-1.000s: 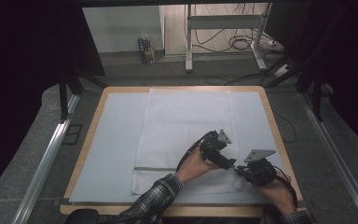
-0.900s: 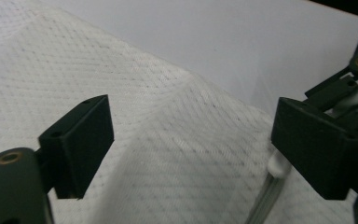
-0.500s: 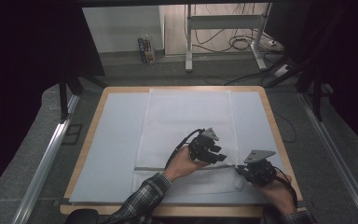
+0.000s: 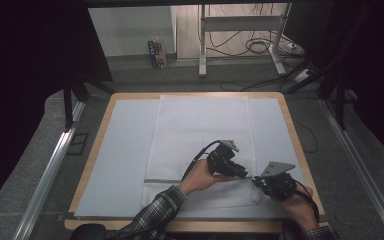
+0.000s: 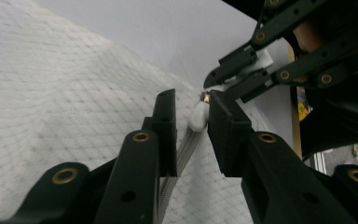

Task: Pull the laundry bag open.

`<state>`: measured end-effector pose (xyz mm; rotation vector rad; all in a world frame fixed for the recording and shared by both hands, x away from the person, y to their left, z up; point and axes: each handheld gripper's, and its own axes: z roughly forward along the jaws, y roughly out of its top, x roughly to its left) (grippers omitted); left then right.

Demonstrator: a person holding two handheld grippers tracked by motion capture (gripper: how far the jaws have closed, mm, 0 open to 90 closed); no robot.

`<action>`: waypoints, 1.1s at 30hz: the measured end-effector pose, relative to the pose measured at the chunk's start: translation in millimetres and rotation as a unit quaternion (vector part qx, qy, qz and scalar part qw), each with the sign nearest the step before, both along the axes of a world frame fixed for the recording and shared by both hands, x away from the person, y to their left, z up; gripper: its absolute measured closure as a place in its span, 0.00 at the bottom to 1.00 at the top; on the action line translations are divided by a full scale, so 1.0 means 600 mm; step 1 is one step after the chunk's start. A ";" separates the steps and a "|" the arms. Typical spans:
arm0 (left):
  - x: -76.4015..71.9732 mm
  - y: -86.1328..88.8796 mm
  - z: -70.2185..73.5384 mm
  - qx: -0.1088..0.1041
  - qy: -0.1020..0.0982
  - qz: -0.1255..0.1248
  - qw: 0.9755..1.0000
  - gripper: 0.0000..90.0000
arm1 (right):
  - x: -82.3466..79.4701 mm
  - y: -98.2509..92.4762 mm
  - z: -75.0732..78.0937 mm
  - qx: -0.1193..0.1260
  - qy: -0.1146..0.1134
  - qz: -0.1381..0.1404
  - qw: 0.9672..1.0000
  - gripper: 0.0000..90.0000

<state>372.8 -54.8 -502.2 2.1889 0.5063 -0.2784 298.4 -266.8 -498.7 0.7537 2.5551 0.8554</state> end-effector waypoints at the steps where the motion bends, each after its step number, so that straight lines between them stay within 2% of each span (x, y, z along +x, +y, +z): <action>1: -0.001 -0.001 0.000 0.002 0.000 -0.006 1.000 0.84 | 0.000 0.000 0.000 0.000 -0.001 0.001 1.000 0.91; 5: -0.006 -0.004 0.001 0.017 -0.004 -0.023 1.000 0.87 | -0.001 0.000 0.001 -0.001 -0.005 0.002 1.000 0.91; 11: -0.011 -0.005 0.006 0.015 0.000 -0.033 0.999 0.87 | 0.000 0.000 -0.002 -0.007 -0.001 0.003 1.000 0.90; 14: -0.011 -0.007 0.004 0.027 -0.001 -0.035 0.999 0.88 | -0.001 0.000 0.000 -0.005 -0.003 0.003 1.000 0.90; 23: -0.009 -0.009 -0.003 0.031 0.011 -0.028 0.999 0.90 | -0.001 0.001 0.000 -0.005 -0.006 0.004 1.000 0.90; 28: -0.012 -0.009 -0.005 0.037 0.001 -0.026 0.999 0.92 | -0.001 0.001 -0.001 -0.006 -0.002 0.005 1.000 0.88; 30: -0.012 -0.010 -0.008 0.037 0.008 -0.030 0.999 0.92 | 0.000 0.001 -0.003 -0.006 0.001 0.005 1.000 0.88; 31: -0.009 -0.009 -0.010 0.035 0.023 -0.036 0.998 0.92 | 0.000 0.001 -0.003 -0.008 0.002 0.005 1.000 0.88; 33: -0.008 -0.008 -0.010 0.032 0.025 -0.036 0.999 0.91 | -0.001 0.002 -0.003 -0.012 0.003 0.007 1.000 0.90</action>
